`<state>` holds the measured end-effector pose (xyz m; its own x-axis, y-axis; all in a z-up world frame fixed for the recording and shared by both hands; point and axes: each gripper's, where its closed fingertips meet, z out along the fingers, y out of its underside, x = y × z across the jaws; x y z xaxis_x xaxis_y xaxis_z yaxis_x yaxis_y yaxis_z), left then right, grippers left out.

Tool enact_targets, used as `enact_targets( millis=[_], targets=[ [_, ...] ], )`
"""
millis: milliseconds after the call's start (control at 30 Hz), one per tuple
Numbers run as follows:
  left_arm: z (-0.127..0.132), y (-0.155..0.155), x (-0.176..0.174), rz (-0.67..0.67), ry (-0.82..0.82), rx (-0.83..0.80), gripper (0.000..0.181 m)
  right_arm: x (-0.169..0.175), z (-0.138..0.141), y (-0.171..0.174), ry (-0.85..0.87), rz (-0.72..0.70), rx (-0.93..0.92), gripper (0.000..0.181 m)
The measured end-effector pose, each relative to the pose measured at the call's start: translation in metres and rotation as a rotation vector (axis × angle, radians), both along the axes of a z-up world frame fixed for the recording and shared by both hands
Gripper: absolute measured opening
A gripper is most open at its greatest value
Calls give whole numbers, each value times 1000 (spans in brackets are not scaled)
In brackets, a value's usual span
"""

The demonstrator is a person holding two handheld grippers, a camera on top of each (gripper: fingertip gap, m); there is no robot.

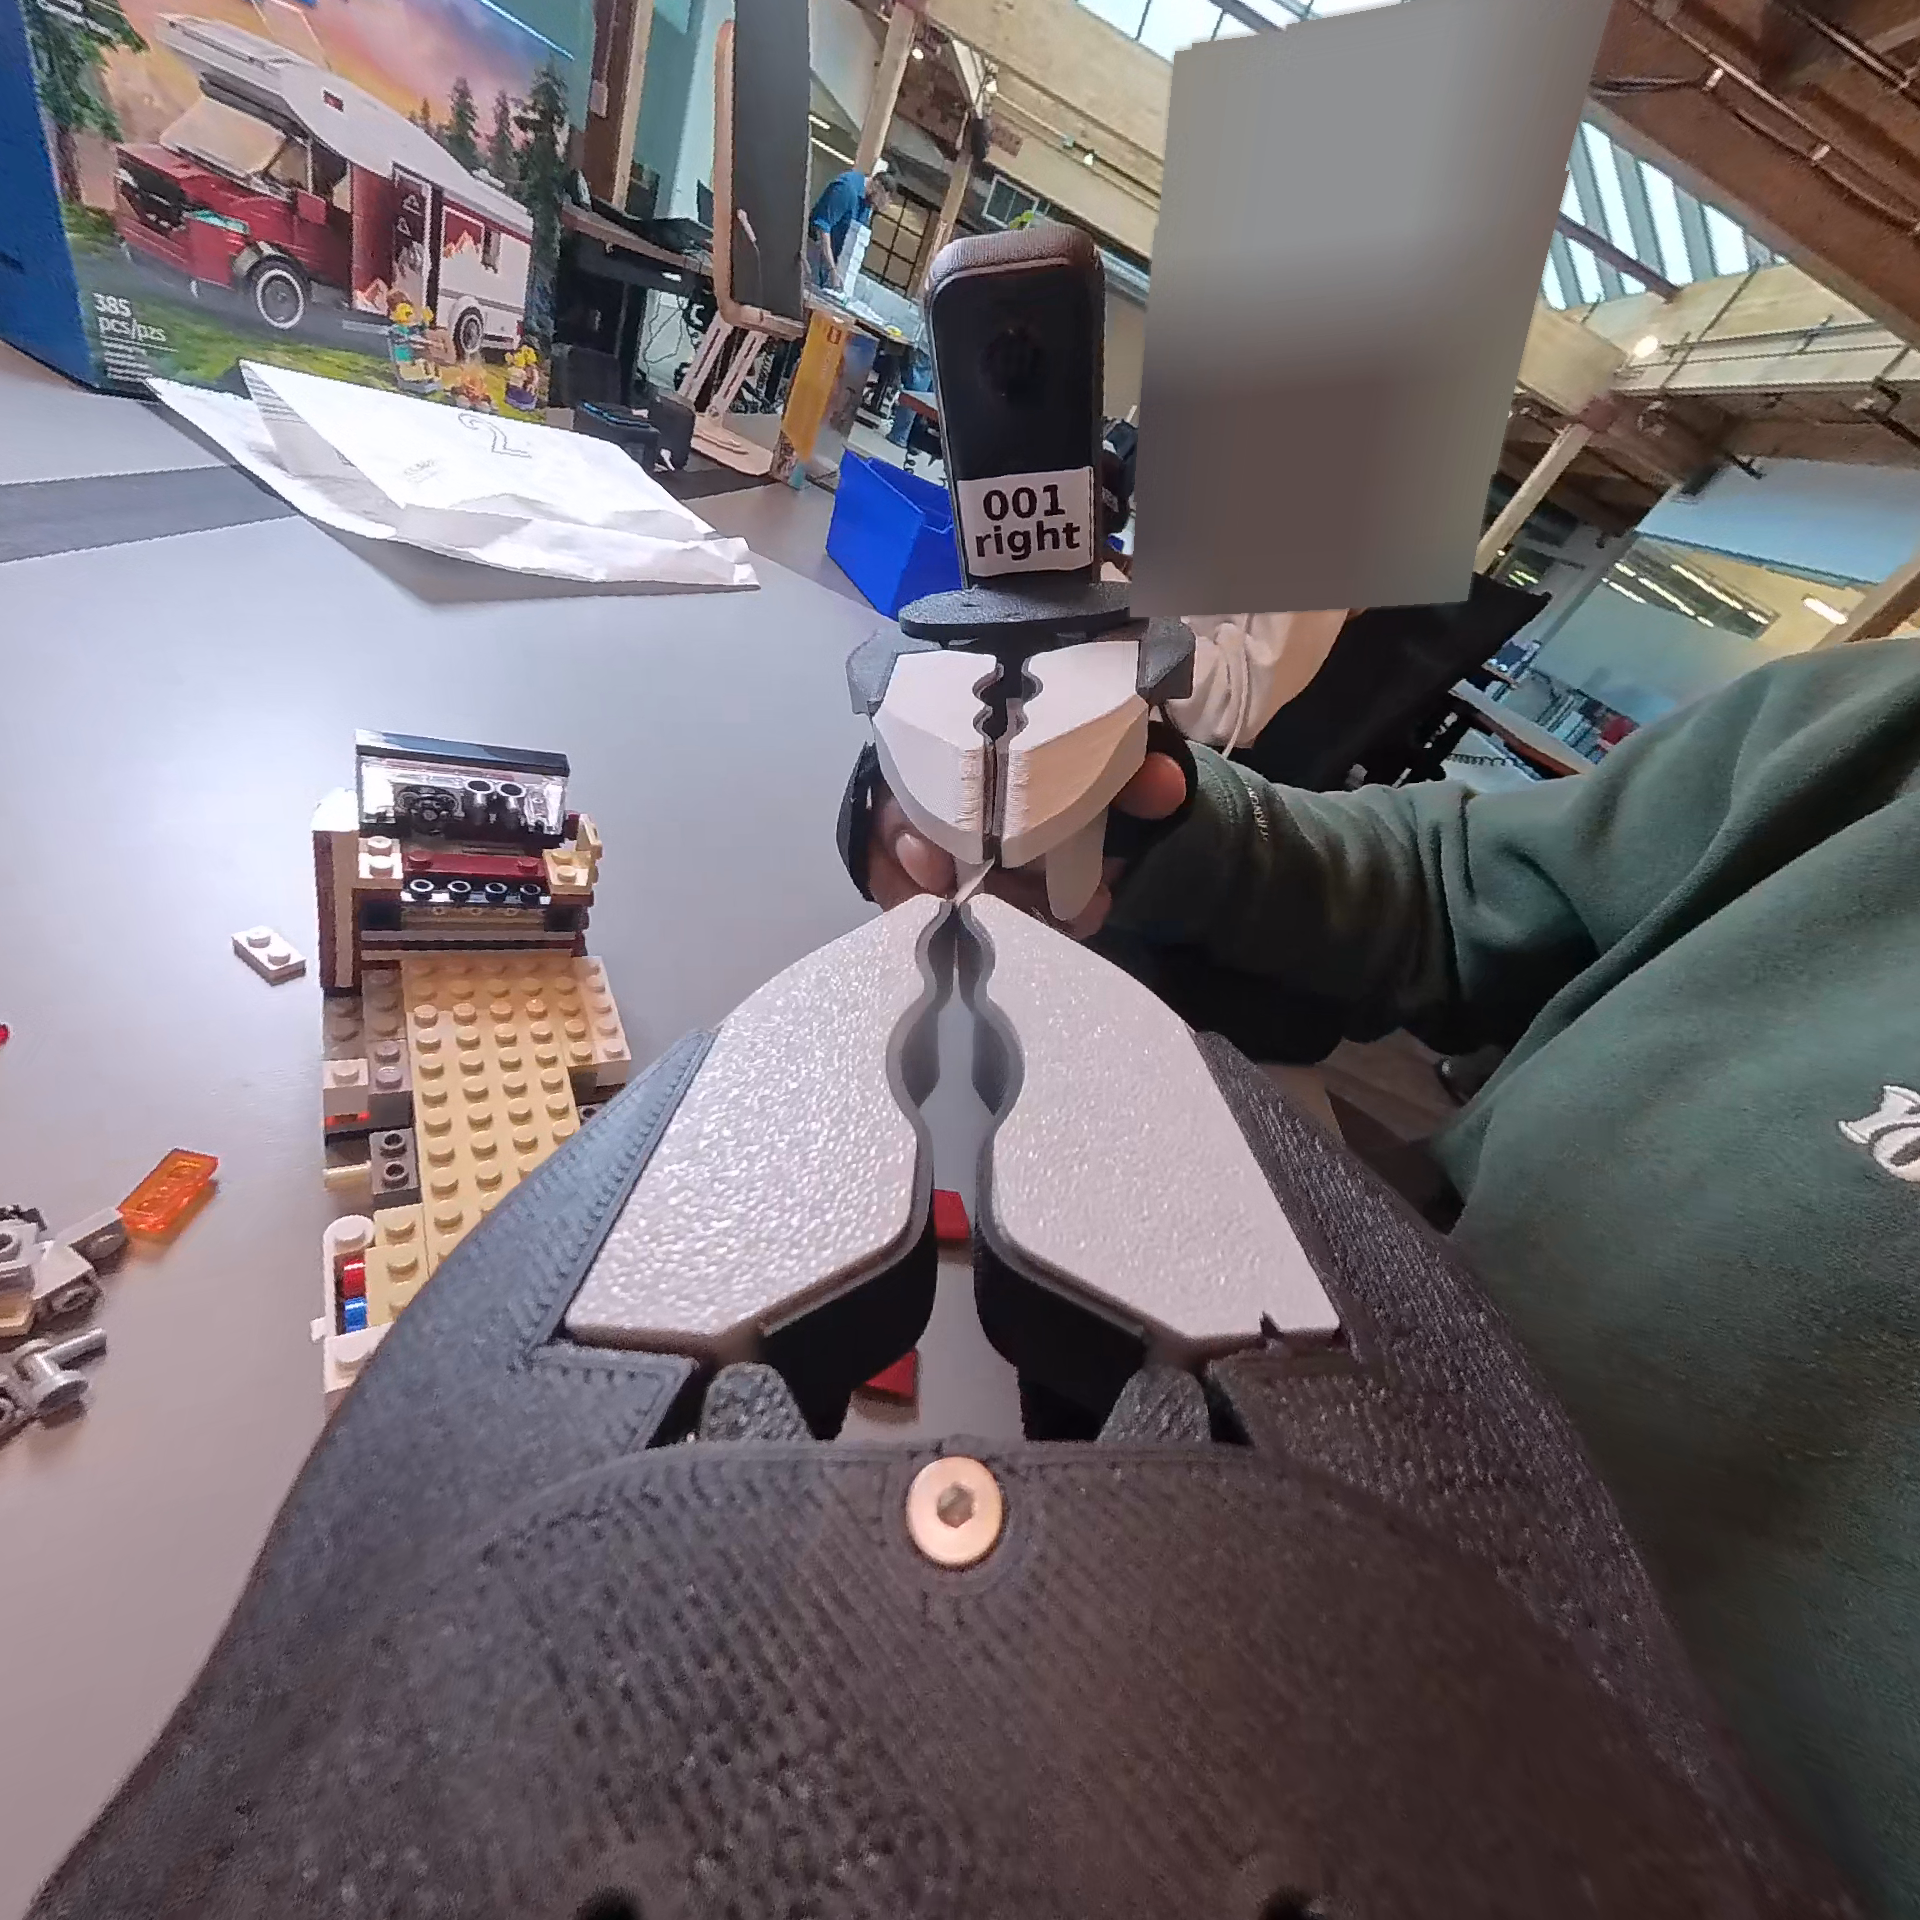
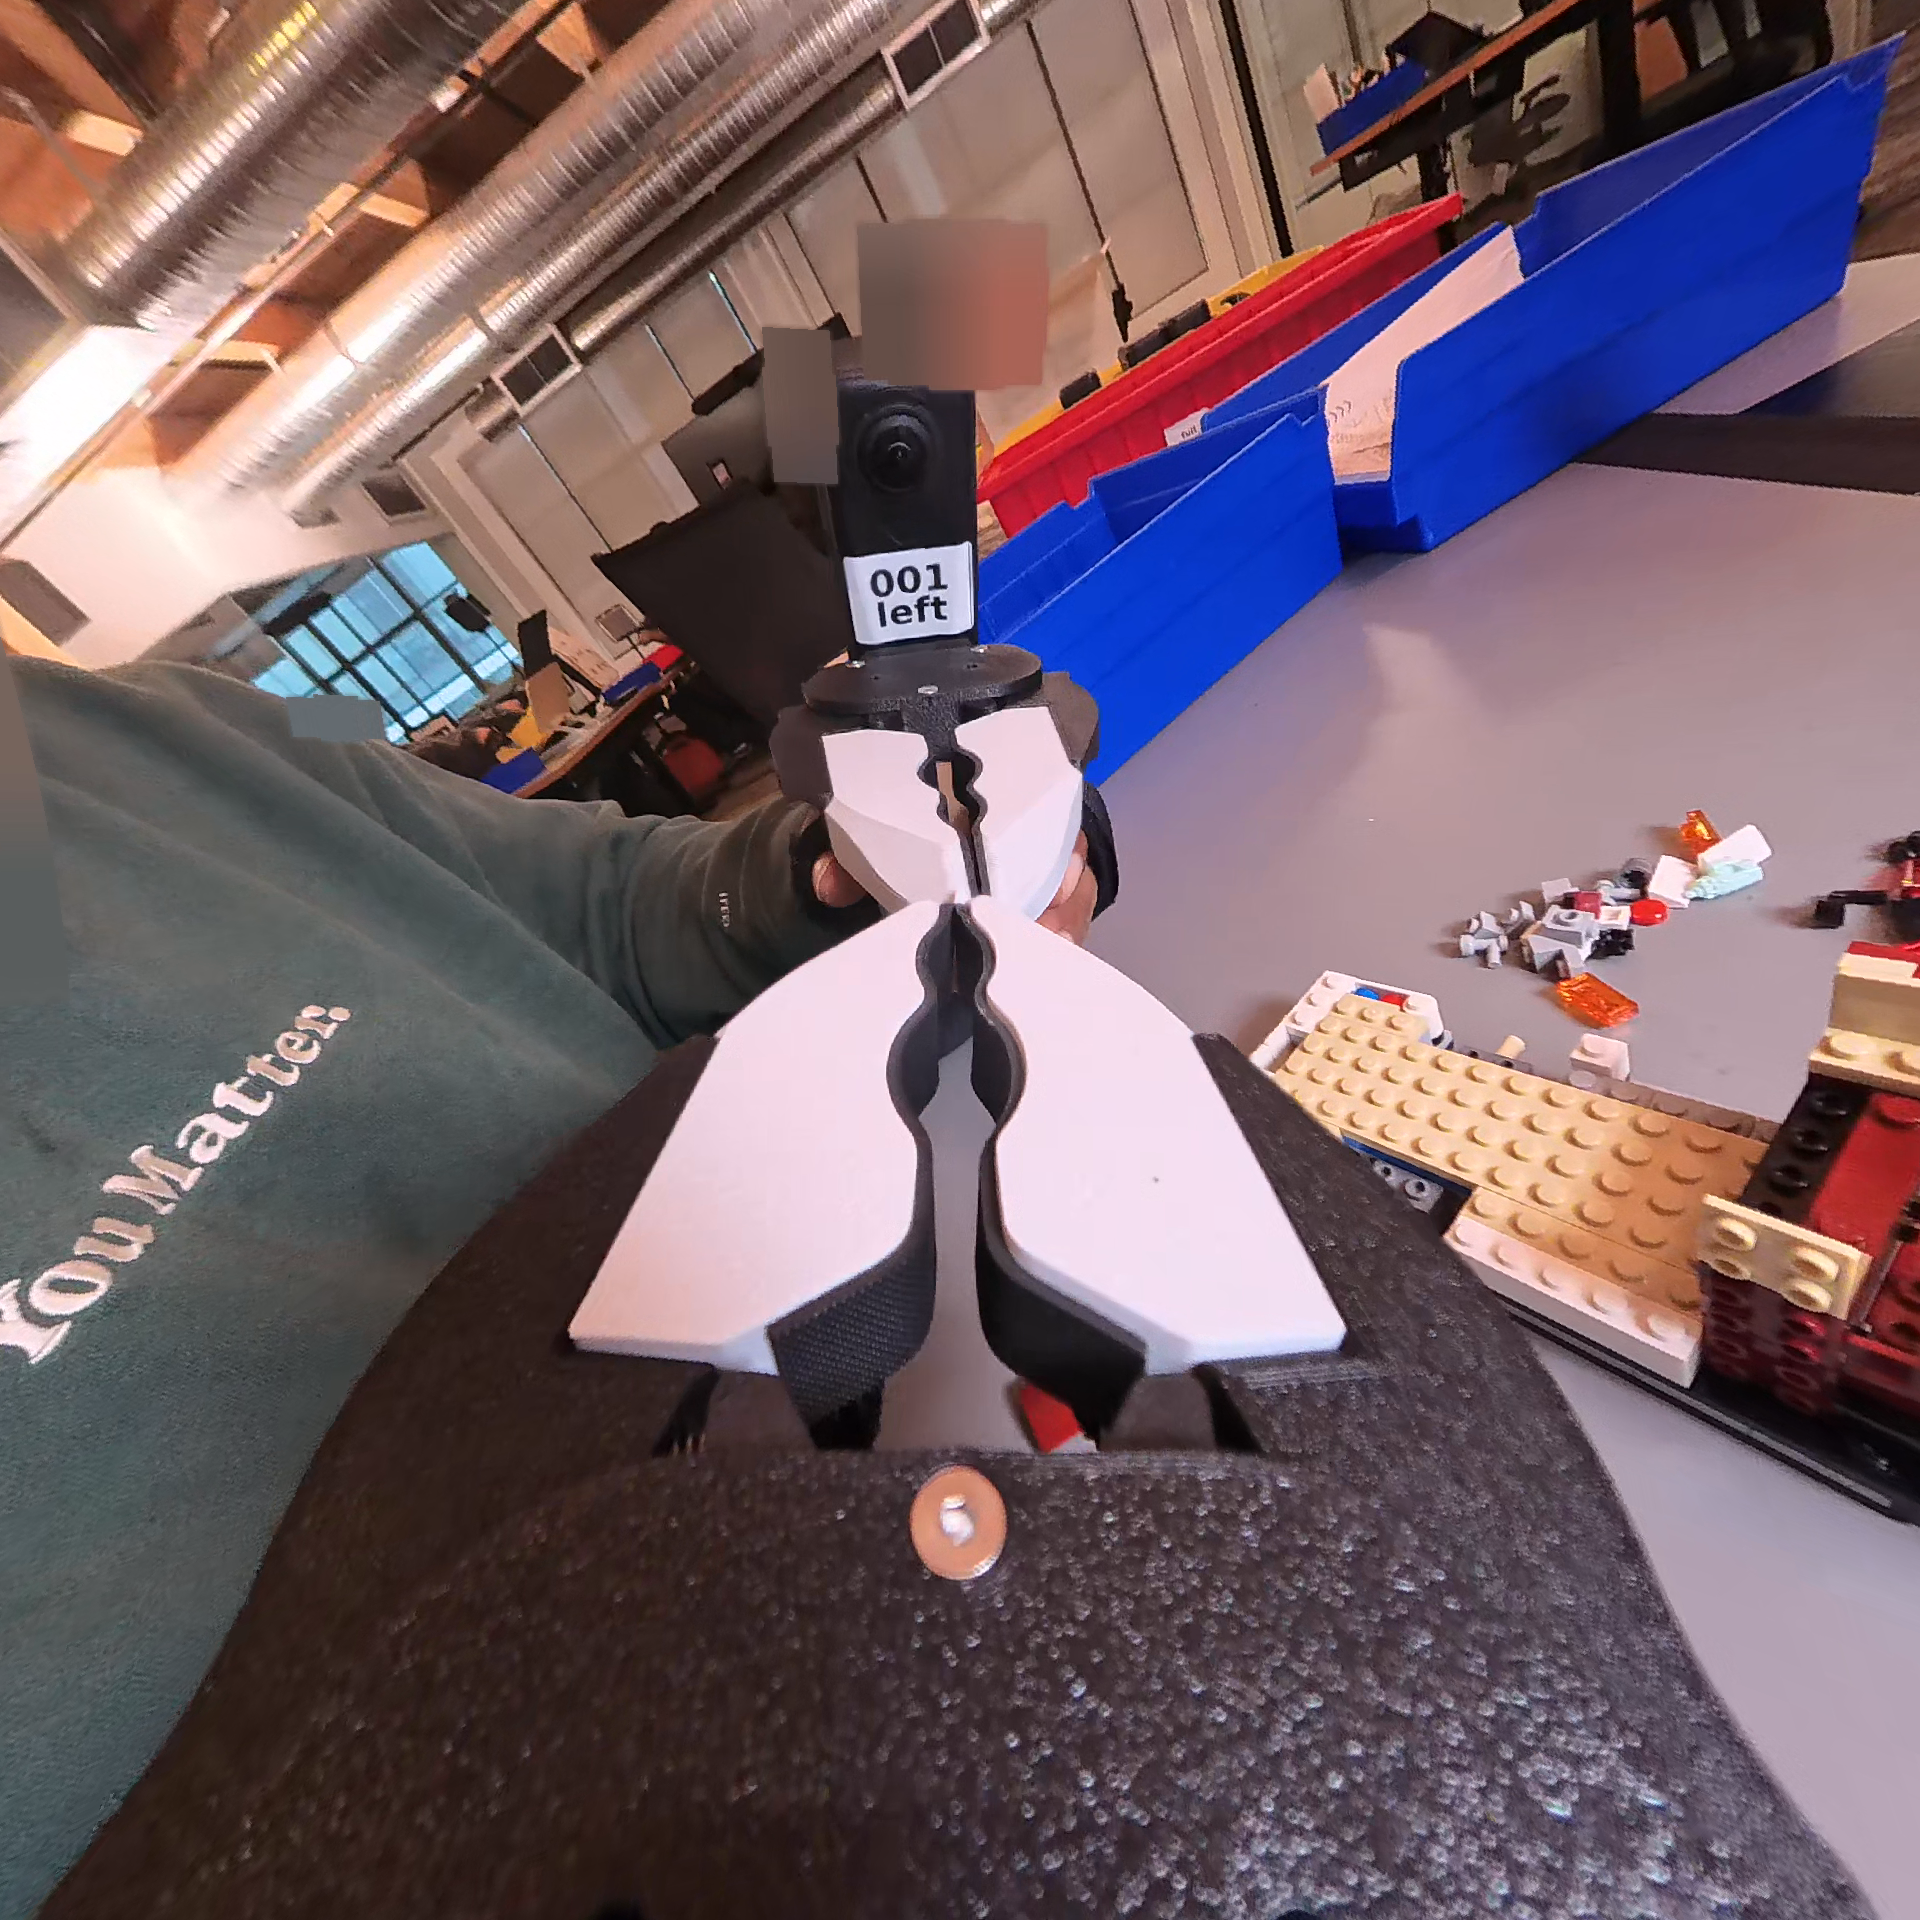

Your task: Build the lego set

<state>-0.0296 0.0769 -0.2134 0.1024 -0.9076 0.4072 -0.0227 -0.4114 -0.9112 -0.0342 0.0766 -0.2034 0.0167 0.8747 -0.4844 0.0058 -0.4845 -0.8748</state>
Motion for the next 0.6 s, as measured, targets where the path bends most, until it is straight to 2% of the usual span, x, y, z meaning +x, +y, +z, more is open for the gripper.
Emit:
enact_targets(
  millis=[233, 600],
  targets=[
    [-1, -5, 0, -43, -3, -19, 0, 0, -2, 3, -30, -33, 67, 5],
    [0, -6, -1, -62, -16, -48, 0, -4, -3, -8, -94, -13, 205, 41]
  ],
)
